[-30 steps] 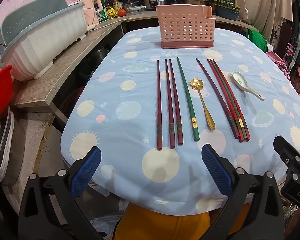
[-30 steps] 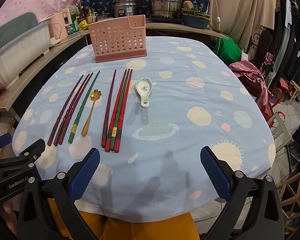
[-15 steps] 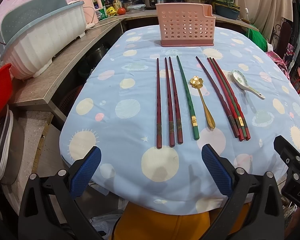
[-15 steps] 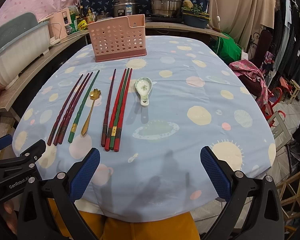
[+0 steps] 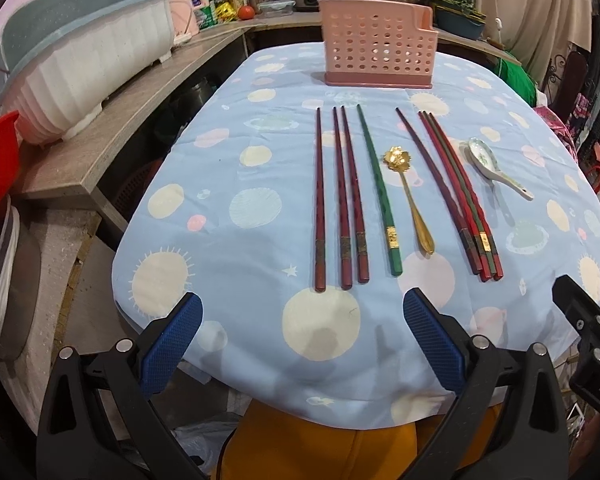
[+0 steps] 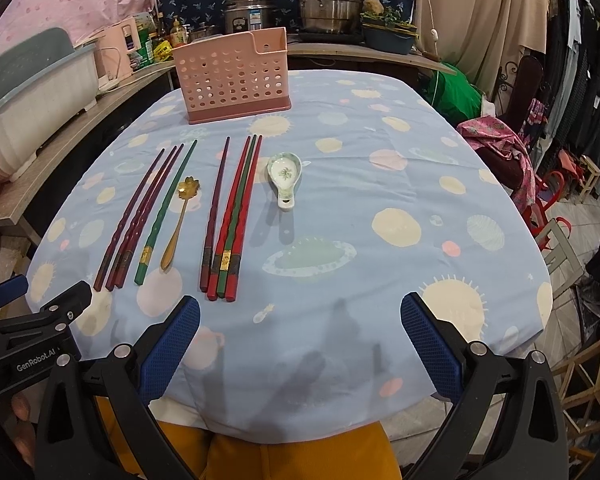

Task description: Organize utensils

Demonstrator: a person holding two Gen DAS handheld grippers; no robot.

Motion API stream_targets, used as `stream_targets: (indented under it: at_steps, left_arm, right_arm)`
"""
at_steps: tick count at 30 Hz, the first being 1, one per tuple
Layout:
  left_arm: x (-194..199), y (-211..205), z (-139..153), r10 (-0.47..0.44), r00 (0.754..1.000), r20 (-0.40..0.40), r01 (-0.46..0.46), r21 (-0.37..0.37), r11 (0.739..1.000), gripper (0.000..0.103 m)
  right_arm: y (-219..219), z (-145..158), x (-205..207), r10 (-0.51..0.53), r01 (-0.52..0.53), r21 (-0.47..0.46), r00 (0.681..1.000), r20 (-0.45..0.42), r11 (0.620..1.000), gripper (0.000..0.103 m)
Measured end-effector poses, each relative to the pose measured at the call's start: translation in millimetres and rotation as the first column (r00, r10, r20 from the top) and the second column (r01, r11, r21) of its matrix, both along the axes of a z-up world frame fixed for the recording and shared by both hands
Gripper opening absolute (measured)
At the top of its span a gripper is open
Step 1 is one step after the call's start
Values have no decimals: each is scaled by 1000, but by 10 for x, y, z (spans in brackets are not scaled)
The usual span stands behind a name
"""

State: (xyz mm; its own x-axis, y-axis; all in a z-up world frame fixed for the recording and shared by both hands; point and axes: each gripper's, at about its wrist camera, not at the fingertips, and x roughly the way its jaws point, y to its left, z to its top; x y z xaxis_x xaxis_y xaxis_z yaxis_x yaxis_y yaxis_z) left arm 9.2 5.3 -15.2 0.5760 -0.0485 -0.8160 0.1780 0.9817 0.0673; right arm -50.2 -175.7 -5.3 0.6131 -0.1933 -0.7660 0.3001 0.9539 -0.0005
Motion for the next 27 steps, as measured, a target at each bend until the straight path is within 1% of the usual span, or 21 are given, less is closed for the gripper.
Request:
stream_targets:
  at_steps: [3, 8, 12, 17, 21, 23, 24, 27]
  left_arm:
    - [70, 98, -44, 32, 999, -15, -32, -15, 999, 96]
    - [221, 244, -128, 78, 997, -27, -79, -16, 997, 96]
    - [349, 280, -200, 83, 996, -34, -83, -14, 996, 94]
    - [487, 281, -293, 70, 996, -61, -73, -37, 997, 85]
    - [533, 243, -348, 46, 996, -75, -50, -51, 997, 81]
    - [559, 220, -369, 29, 996, -80, -34, -53, 998, 72]
    - [565, 213, -370, 27, 997, -77, -31, -54, 998, 72]
    - [575, 194, -354, 9, 997, -70, -13, -64, 998, 60]
  right_arm:
    - [-41, -27, 4, -7, 7, 9, 1000, -5, 1000, 96]
    - [-82, -58, 46, -12, 12, 12, 1000, -13, 1000, 96]
    - [-109, -80, 115, -11, 12, 13, 1000, -18, 1000, 96]
    - [-126, -115, 194, -9, 10, 20, 1000, -26, 1000, 96]
    - [-142, -136, 269, -8, 9, 31, 999, -31, 999, 96]
    - [-145, -140, 296, -6, 7, 34, 999, -33, 999, 96]
    - [-145, -140, 309, -4, 5, 34, 999, -32, 999, 96]
    - [-156, -112, 348, 1, 0, 31, 1000, -16, 1000, 96]
